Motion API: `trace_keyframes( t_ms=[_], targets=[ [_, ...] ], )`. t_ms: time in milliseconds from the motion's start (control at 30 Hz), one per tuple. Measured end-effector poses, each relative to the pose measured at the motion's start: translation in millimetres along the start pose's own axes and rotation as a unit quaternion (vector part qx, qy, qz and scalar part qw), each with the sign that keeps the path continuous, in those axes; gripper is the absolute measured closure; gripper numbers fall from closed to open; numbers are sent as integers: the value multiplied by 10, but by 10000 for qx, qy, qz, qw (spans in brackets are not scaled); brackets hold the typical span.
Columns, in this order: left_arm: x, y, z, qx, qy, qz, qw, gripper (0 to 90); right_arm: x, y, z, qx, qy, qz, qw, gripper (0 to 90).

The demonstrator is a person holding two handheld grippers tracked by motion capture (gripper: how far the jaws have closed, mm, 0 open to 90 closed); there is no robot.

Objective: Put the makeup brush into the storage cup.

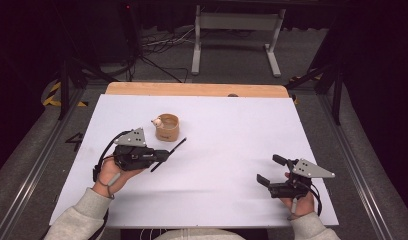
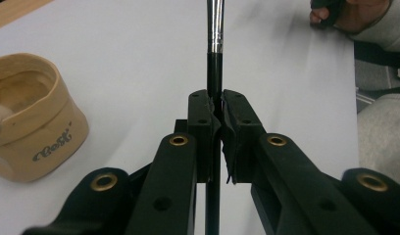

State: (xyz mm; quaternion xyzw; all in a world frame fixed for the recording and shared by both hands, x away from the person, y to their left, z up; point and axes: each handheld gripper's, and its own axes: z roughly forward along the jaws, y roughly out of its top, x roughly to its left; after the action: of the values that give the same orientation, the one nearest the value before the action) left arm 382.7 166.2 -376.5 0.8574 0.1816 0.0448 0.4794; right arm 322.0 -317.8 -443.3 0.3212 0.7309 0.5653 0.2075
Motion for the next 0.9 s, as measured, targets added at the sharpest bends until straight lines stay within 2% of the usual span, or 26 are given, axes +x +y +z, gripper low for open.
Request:
trace_keyframes(
  t_ms=[100, 233, 467, 600, 733, 900],
  targets=[
    [-3, -4, -16, -171, -5, -4, 9999, 833, -3, 0, -1, 1, 8, 13, 10000, 35],
    [-16, 1, -46, -354, 104, 58, 9993, 833, -3, -2, 3, -1, 3, 15, 10000, 35],
    [-22, 19, -93, -740, 166, 88, 9971, 833, -6, -2, -2, 2, 10, 34, 10000, 35],
    [-20, 30, -120, -871, 247, 135, 9958, 832, -5, -4, 2, -1, 12, 25, 10000, 35],
    [-31, 33, -150, -1079, 349, 127, 9935, 833, -5, -3, 1, -4, 13, 26, 10000, 35],
    [-25, 50, -200, -1428, 419, 113, 9888, 833, -5, -4, 2, 0, 21, 23, 10000, 35]
  ],
)
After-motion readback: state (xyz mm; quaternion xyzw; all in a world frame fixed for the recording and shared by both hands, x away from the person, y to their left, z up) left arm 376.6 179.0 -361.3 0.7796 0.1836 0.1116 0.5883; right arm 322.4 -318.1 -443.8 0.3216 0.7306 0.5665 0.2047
